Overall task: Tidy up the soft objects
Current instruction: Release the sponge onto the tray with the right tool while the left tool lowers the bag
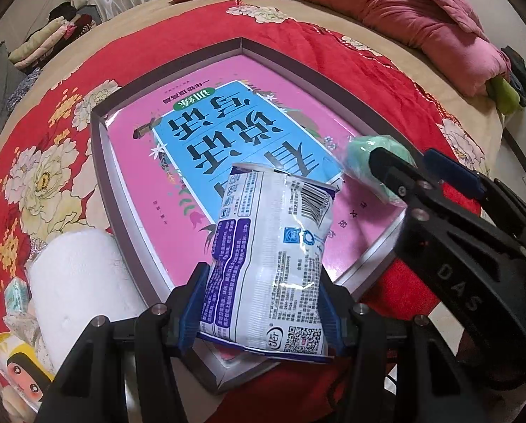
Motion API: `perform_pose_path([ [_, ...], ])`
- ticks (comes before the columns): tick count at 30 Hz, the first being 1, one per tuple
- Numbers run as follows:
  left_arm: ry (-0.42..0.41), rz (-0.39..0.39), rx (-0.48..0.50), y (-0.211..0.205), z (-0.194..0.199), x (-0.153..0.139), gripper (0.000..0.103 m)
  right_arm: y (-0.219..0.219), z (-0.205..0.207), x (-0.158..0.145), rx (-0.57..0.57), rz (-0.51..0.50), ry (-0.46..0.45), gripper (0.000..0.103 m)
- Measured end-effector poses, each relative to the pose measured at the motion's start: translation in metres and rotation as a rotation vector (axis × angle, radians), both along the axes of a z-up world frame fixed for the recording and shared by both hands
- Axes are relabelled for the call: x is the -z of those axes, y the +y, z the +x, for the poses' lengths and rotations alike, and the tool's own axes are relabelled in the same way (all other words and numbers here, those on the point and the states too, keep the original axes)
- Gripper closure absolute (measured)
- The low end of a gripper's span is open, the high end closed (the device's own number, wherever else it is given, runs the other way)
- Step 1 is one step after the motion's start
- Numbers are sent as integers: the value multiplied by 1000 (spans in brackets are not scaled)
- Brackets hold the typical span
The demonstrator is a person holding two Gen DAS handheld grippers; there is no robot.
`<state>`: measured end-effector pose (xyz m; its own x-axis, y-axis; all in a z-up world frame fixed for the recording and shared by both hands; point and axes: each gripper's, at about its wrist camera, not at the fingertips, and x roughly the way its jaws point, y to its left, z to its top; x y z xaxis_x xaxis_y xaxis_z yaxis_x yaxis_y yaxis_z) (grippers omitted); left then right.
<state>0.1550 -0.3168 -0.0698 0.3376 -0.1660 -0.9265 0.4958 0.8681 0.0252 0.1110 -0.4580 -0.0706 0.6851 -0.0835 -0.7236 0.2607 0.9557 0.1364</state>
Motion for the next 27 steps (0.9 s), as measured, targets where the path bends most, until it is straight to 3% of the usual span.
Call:
perform_pose_path([
  [7,14,2,-33,0,3,0,46,-7,-11,-9,36,16,-36,39],
  [15,70,-52,-66,0,14,1,46,-17,-22,-22,65,64,-63,38],
  [21,57,-41,-47,-2,8,3,46,-23,-28,-24,78,90,-63,38],
  [27,51,-91,-53,2,7,-2,44,-23,-31,-29,82,93,-74,38],
])
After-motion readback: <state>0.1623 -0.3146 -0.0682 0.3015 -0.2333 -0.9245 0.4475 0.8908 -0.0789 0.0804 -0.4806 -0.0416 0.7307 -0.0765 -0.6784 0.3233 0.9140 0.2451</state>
